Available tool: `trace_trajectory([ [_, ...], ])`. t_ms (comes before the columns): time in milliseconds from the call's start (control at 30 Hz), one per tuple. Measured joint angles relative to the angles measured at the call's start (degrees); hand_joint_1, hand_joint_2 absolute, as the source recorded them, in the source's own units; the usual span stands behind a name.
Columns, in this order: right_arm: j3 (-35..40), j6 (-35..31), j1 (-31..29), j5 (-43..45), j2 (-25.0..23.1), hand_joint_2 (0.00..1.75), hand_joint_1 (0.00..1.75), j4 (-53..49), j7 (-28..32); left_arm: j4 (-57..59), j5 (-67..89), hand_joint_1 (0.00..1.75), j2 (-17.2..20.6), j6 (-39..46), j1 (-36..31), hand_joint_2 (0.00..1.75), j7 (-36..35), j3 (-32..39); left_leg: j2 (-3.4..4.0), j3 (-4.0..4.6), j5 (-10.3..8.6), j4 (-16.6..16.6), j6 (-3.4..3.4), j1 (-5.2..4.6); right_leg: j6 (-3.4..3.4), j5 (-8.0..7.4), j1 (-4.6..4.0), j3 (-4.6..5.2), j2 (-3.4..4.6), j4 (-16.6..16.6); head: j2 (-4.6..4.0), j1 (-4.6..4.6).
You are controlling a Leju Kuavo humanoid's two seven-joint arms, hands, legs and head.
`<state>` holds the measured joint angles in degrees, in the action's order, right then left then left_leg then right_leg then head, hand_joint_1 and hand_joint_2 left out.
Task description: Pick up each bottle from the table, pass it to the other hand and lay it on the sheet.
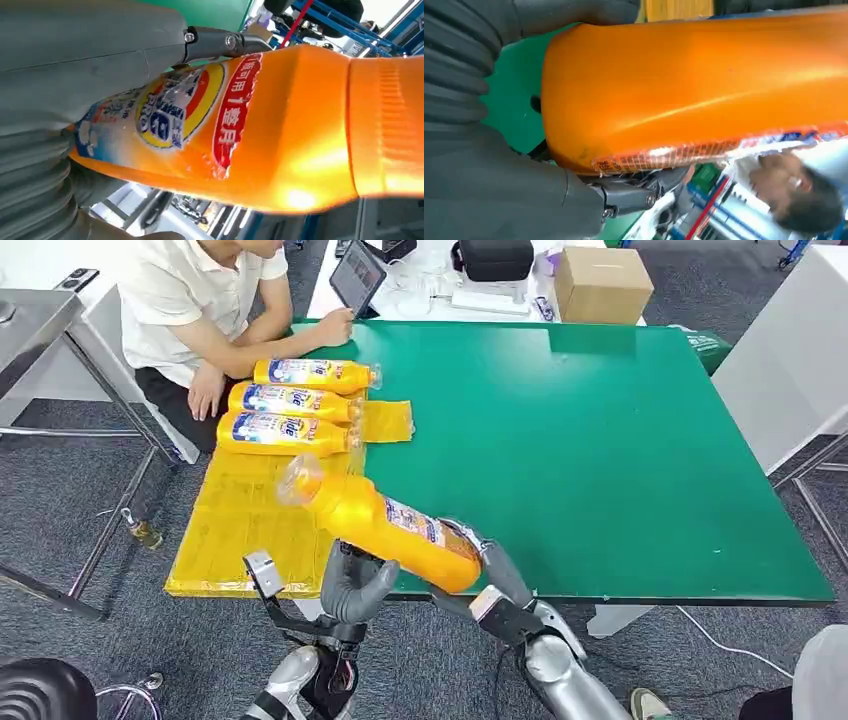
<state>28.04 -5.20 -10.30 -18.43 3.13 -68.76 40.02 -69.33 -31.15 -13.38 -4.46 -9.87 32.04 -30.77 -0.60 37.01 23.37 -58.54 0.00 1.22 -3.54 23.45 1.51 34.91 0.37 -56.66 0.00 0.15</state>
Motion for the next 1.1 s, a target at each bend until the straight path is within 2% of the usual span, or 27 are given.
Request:
trace_trajectory([
  [133, 1.64, 0.57, -0.50, 0.70, -0.11, 1.75, 1.69, 0.20, 0.11, 0.00, -1.03, 0.00, -0.20, -0.59, -0.61, 1.75, 0.00, 0.09, 0.00, 0.00, 0.00, 0.00, 0.00, 0.00, 0.00, 0.00, 0.00, 0.00, 0.00, 0.00, 0.00, 0.00],
  [433, 4.50, 1.81, -1.81, 1.90, -0.37, 1.75, 1.75, 1.12, 0.13, 0.04, -0.72, 0.00, -0.22, -0.59, -1.34, 1.75, 1.53, 1.25, 0.00, 0.00, 0.00, 0.00, 0.00, 0.00, 0.00, 0.00, 0.01, 0.00, 0.00, 0.00, 0.00, 0.00],
  [467, 4.63, 1.84, -1.87, 1.97, -0.42, 1.75, 1.66, 1.24, 0.11, 0.04, -0.72, 1.75, -0.22, -0.61, -1.35, 1.75, 1.53, 1.38, 0.00, 0.00, 0.00, 0.00, 0.00, 0.00, 0.00, 0.00, 0.01, 0.01, 0.00, 0.00, 0.00, -0.02],
  [533, 4.87, 1.86, -2.07, 2.03, -0.42, 1.75, 1.38, 1.42, 0.13, 0.04, -0.74, 1.75, -0.22, -0.61, -1.36, 1.75, 1.57, 1.44, 0.01, 0.00, 0.00, 0.00, 0.00, 0.00, 0.00, 0.00, 0.01, 0.02, 0.00, 0.00, 0.00, -0.02],
  [600, 5.00, 2.23, -2.16, 2.23, -0.42, 1.75, 0.89, 1.57, 0.13, 0.04, -0.83, 1.75, -0.22, -0.89, -1.34, 1.75, 1.62, 1.49, 0.01, 0.00, 0.00, 0.00, 0.00, 0.00, 0.01, 0.00, 0.01, 0.02, 0.00, 0.00, 0.00, -0.02],
  [667, 5.18, 2.62, -2.26, 2.73, -0.42, 1.75, 0.89, 1.71, 0.11, 0.04, -1.27, 1.75, -0.22, -1.70, -1.33, 1.75, 1.62, 1.55, 0.01, 0.00, 0.00, 0.00, 0.00, 0.00, 0.01, 0.00, 0.01, 0.02, 0.00, 0.00, 0.00, 0.00],
  [700, 5.35, 3.19, -2.38, 3.54, -0.42, 1.75, 0.35, 1.84, 0.13, 0.04, -1.90, 1.75, -0.20, -2.75, -1.33, 1.75, 1.60, 1.62, 0.01, 0.00, 0.00, 0.00, 0.00, 0.00, 0.01, 0.00, 0.01, 0.02, 0.00, 0.00, 0.00, -0.04],
  [733, 5.38, 3.54, -2.40, 4.02, -0.42, 1.75, 0.00, 1.88, 0.15, 0.04, -2.31, 1.75, -0.20, -3.40, -1.33, 1.75, 1.55, 1.68, 0.01, 0.00, 0.00, 0.00, 0.00, 0.00, 0.01, 0.00, 0.01, 0.02, 0.00, 0.00, 0.00, -0.02],
  [1100, 5.33, 5.75, -1.99, 4.74, -0.39, 1.75, 0.00, 3.48, 0.26, 0.04, -5.49, 1.75, 0.37, -9.60, -1.29, 1.75, 0.07, 3.19, 0.01, -0.01, 0.00, 0.00, 0.00, 0.00, 0.00, 0.00, 0.01, 0.02, 0.00, 0.00, 0.00, 0.02],
])
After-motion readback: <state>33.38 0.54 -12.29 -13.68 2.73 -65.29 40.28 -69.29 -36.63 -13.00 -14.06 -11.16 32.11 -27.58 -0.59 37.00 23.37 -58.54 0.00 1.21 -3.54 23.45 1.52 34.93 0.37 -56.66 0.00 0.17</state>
